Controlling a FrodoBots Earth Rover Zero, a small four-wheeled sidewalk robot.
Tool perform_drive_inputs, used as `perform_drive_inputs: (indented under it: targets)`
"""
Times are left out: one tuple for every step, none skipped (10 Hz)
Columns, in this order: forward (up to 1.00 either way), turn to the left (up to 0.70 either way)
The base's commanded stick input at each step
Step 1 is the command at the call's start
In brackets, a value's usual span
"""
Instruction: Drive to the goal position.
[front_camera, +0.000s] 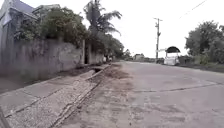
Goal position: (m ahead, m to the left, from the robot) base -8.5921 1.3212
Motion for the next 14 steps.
perform_drive_inputs:
  targets:
    - [0.7, 0.27]
    - [0.7, 0.27]
    - [0.7, 0.27]
    - [0.7, 0.27]
    - [0.7, 0.27]
    - [0.7, 0.27]
    - [0.7, 0.27]
    - [0.7, 0.27]
    - [0.7, 0.27]
    - [0.7, 0.27]
    - [0.7, 0.27]
    - [0.7, 0.27]
    - [0.7, 0.27]
    - [0.56, 0.22]
